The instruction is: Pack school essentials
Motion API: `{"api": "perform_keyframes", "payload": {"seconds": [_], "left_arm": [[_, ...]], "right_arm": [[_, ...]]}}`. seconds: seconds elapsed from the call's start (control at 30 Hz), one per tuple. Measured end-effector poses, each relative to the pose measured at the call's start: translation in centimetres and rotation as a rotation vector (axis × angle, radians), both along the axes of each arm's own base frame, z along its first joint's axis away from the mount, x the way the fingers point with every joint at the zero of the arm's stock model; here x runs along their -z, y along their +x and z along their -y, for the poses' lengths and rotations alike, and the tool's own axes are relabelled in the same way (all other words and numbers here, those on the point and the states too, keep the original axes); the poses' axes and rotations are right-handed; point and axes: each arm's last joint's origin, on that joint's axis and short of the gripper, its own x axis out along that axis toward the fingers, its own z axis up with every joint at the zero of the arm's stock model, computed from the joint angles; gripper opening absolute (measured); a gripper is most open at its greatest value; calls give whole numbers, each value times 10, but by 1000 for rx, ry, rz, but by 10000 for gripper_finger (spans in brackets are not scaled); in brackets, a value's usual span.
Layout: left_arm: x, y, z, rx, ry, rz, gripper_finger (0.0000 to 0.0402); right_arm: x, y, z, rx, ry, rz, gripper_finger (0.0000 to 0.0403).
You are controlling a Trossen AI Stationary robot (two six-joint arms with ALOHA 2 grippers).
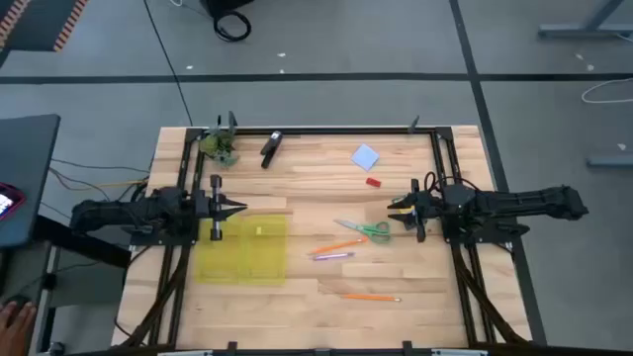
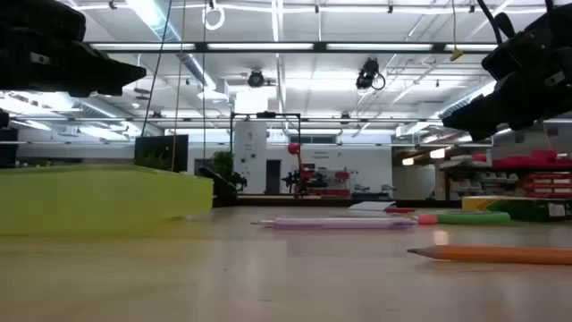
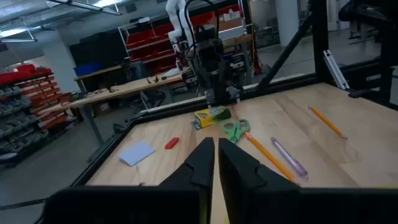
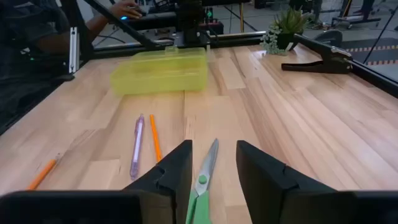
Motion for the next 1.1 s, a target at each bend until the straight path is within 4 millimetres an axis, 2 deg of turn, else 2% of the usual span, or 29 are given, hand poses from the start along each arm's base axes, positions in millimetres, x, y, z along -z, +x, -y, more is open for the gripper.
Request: {"api": "perform_keyframes", "payload": {"seconds": [0.4,0.8,1.1], "left_arm": [[0,0,0,0,0,0,40],[0,0,0,0,0,0,28],[0,0,0,0,0,0,39]], "right_arm": [[0,0,0,0,0,0,131],[0,0,0,0,0,0,131],[0,0,0,0,0,0,131]]}}
